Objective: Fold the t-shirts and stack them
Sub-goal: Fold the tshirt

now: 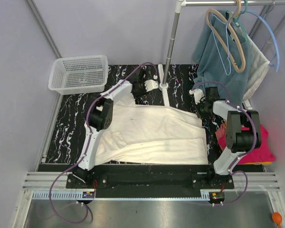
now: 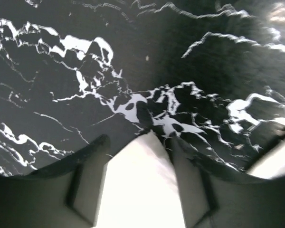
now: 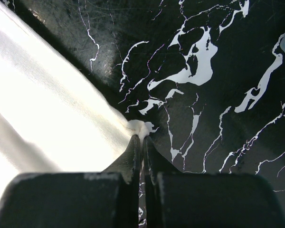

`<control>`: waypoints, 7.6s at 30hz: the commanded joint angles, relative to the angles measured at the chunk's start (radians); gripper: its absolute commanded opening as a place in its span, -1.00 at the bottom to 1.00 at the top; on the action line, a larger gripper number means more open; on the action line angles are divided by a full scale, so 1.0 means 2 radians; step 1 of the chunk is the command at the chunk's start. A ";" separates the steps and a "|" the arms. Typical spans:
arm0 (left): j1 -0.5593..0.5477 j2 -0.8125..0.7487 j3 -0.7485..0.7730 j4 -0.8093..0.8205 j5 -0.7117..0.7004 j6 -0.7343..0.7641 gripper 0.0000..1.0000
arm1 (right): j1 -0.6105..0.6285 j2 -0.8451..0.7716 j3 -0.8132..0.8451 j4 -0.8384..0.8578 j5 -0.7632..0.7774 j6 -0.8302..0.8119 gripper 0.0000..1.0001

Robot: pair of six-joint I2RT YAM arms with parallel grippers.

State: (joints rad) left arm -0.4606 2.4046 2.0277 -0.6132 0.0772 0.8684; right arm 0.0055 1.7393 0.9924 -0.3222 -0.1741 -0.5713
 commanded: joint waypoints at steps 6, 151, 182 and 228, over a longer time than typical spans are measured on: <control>0.003 0.032 -0.012 0.013 -0.052 0.016 -1.00 | 0.000 0.002 -0.022 -0.029 0.023 -0.009 -1.00; 0.103 -0.041 0.030 -0.071 0.018 0.050 0.66 | 0.002 -0.012 -0.050 0.011 0.145 -0.034 -1.00; 0.092 0.026 0.012 -0.128 -0.003 0.084 -1.00 | 0.002 -0.017 -0.070 0.022 0.151 -0.038 -1.00; 0.080 -0.210 -0.144 -0.025 -0.115 0.039 -1.00 | 0.026 -0.031 0.056 -0.026 0.201 -0.069 -1.00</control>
State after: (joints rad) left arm -0.3019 1.9900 1.6737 -0.7040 -0.0921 0.9604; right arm 0.0521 1.6615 1.0199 -0.3710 0.1726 -0.6769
